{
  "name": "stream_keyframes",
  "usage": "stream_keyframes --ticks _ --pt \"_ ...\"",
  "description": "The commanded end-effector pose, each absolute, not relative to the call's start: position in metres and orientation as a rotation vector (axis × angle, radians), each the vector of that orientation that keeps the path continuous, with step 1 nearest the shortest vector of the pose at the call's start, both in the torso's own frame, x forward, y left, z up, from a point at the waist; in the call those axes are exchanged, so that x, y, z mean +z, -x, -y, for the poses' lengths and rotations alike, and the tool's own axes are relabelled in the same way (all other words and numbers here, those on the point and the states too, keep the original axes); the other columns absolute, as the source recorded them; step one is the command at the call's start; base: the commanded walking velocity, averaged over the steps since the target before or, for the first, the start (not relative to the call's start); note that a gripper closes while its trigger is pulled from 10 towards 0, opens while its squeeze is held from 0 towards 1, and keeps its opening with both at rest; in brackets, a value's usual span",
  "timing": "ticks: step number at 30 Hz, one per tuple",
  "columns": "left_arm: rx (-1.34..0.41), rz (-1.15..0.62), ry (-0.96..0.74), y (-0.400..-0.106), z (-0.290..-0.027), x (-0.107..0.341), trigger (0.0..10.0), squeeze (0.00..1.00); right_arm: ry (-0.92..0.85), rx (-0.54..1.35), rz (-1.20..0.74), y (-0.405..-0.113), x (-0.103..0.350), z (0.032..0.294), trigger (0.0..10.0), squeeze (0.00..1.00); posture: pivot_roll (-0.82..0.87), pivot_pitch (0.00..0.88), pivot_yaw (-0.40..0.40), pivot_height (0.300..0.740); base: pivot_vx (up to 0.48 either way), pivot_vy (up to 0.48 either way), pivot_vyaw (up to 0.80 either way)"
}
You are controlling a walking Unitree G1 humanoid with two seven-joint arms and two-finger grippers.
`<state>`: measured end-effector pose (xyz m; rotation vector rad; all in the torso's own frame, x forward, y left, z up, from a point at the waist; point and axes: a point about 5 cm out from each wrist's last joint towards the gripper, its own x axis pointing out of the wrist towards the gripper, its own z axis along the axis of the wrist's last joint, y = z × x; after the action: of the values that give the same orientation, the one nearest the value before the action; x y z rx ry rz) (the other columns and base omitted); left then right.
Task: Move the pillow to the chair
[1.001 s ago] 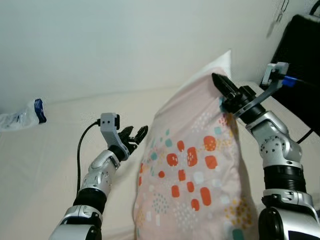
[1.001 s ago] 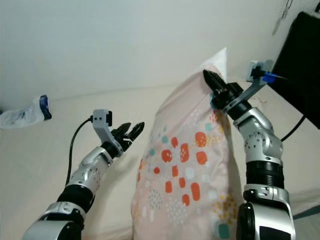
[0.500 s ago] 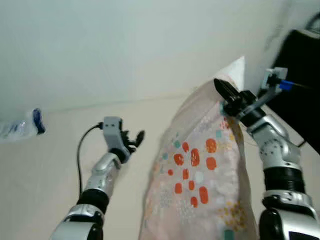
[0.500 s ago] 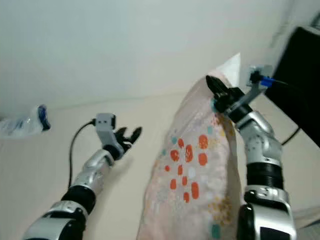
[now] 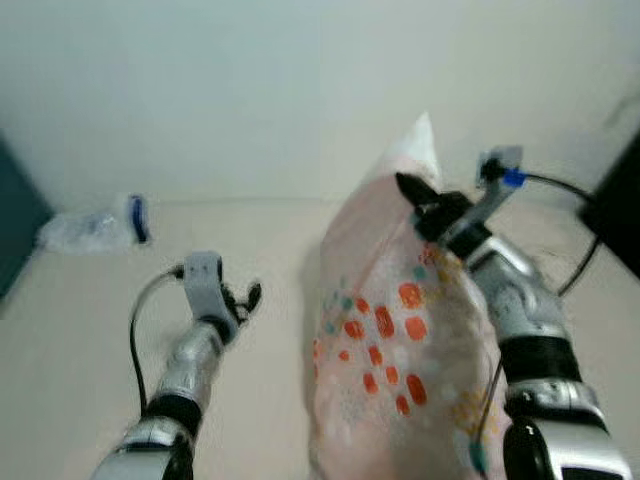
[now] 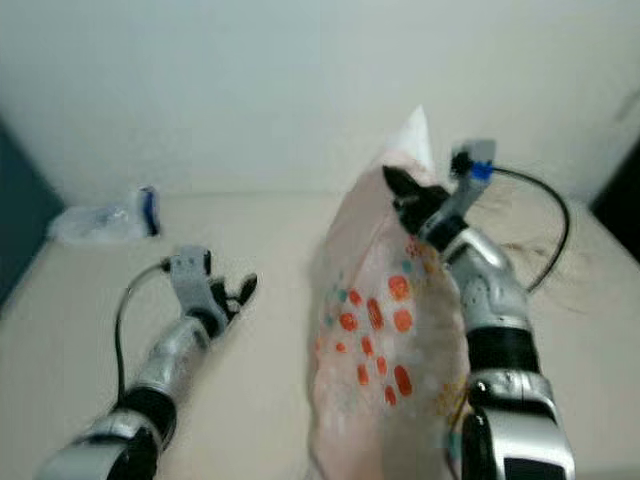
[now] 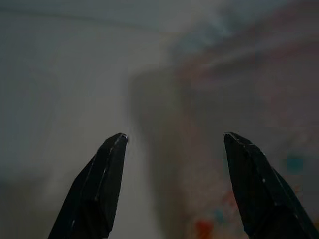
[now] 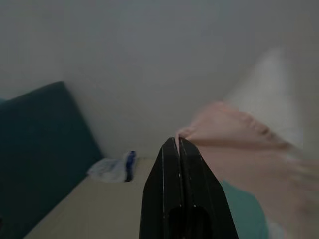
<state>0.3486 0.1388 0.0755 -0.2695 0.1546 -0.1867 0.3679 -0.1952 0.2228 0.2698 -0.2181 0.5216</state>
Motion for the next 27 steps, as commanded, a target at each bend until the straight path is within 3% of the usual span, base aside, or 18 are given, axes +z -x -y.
stream_keyframes --ticks 1,22,27 --pt "-0.205 -0.164 0.264 -0.345 -0.132 0.071 10.0 0.00 -0.256 0.500 0.274 -0.366 0.231 0.201 10.0 0.00 -0.03 0.000 -0.011 0.740 0.000 0.000 0.00" --pt "-0.262 -0.208 0.184 -0.339 -0.117 0.060 10.0 0.00 -0.274 0.474 0.258 -0.364 0.217 0.197 10.0 0.00 -0.04 0.000 0.005 0.740 0.000 0.000 0.00" --pt "-0.283 -0.201 0.148 -0.338 -0.115 0.060 10.0 0.00 -0.235 0.601 0.266 -0.356 0.215 0.178 10.0 0.00 -0.04 0.000 0.009 0.740 0.000 0.000 0.76"
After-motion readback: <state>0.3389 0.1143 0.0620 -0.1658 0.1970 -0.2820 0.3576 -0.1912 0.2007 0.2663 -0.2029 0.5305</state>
